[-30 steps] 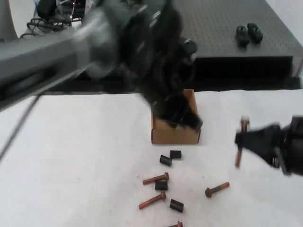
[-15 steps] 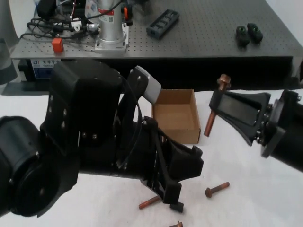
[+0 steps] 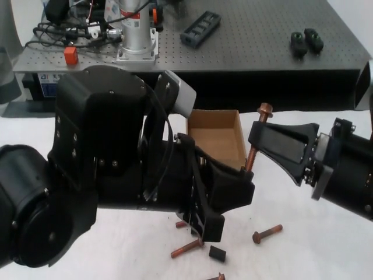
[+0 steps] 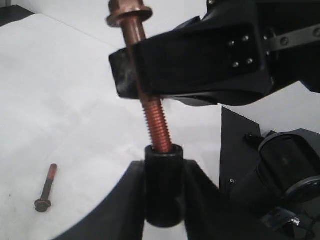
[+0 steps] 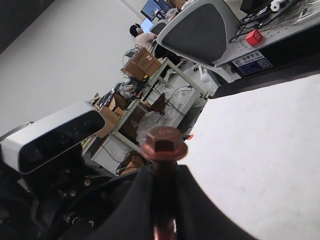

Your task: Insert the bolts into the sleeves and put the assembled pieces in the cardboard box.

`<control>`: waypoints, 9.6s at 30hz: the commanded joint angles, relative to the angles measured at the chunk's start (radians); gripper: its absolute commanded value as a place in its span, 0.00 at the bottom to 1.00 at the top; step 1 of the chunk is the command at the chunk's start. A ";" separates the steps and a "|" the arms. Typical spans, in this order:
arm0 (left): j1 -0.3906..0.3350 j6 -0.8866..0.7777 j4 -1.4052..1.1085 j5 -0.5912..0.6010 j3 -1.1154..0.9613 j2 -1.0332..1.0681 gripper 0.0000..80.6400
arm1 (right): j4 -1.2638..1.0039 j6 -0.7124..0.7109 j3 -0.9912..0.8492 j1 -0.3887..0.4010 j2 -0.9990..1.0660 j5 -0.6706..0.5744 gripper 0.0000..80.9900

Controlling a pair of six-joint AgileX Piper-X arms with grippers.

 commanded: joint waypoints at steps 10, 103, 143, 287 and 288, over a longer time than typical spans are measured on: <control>-0.001 0.000 -0.028 0.017 -0.002 -0.012 0.01 | 0.033 -0.137 -0.003 0.001 0.001 -0.146 0.26; 0.205 0.187 0.780 -0.499 -0.125 -0.181 0.27 | 1.030 -1.499 -0.605 -0.012 1.013 0.598 0.01; -0.118 1.119 0.784 -0.543 -0.587 0.720 0.28 | 1.068 -0.792 -0.080 -0.147 -0.036 0.273 0.02; 0.190 0.006 0.946 -0.862 -1.265 0.820 0.18 | 0.908 -0.824 -0.273 -0.179 0.271 0.293 0.52; 0.199 0.006 0.941 -0.865 -1.216 0.779 0.17 | 0.908 -0.857 -0.311 -0.150 0.332 0.313 0.52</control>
